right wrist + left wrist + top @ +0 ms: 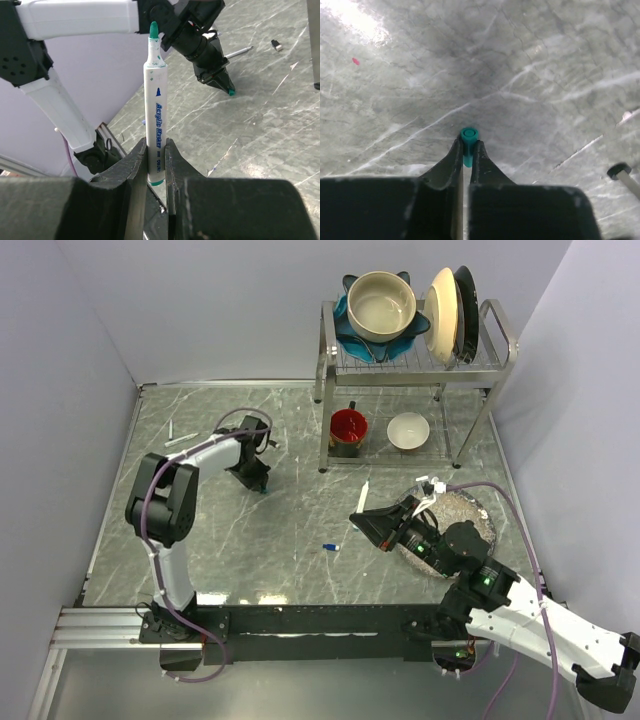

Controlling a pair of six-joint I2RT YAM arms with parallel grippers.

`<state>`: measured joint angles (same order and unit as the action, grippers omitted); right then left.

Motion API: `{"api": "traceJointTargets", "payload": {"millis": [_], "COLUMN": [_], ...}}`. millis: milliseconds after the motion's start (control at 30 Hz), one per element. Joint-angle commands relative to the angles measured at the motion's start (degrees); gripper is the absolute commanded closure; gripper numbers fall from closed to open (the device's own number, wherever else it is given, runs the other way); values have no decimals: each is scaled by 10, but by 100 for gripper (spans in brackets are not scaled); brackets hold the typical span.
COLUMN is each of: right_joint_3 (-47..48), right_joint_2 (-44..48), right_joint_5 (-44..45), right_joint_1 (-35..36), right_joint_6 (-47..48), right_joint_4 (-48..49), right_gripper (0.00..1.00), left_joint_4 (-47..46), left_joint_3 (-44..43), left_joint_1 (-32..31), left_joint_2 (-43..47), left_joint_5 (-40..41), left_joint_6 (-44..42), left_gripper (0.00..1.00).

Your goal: Insert the pens into the pen caps

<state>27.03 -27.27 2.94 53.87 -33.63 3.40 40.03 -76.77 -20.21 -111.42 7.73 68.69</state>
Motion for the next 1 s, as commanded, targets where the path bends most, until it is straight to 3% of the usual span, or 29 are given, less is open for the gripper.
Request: {"api": "traceJointTargets", "payload": {"millis": [0, 300, 500, 700, 967], "right_joint_3": [15, 3, -29, -38, -5], "right_joint_2": [-15, -52, -110, -190, -316], "right_joint_5": [-12, -46, -116, -167, -215], "right_joint_1": [0, 1, 1, 3, 5], "right_joint_6": [-11, -31, -37, -48, -52], "right_joint_4": [34, 57, 130, 220, 282], "right_gripper": [100, 100, 100, 100, 100], "left_joint_4": [-43, -54, -172, -335, -419], "left_joint_3": [74, 162, 239, 332, 377], "left_joint_1": [-9, -40, -83, -103, -113], "left_joint_2": [53, 205, 366, 515, 610], "left_joint_5": [10, 46, -31, -148, -197], "left_joint_6": [-58, -89, -157, -138, -108], "left_gripper": [99, 99, 99, 99, 99]}}
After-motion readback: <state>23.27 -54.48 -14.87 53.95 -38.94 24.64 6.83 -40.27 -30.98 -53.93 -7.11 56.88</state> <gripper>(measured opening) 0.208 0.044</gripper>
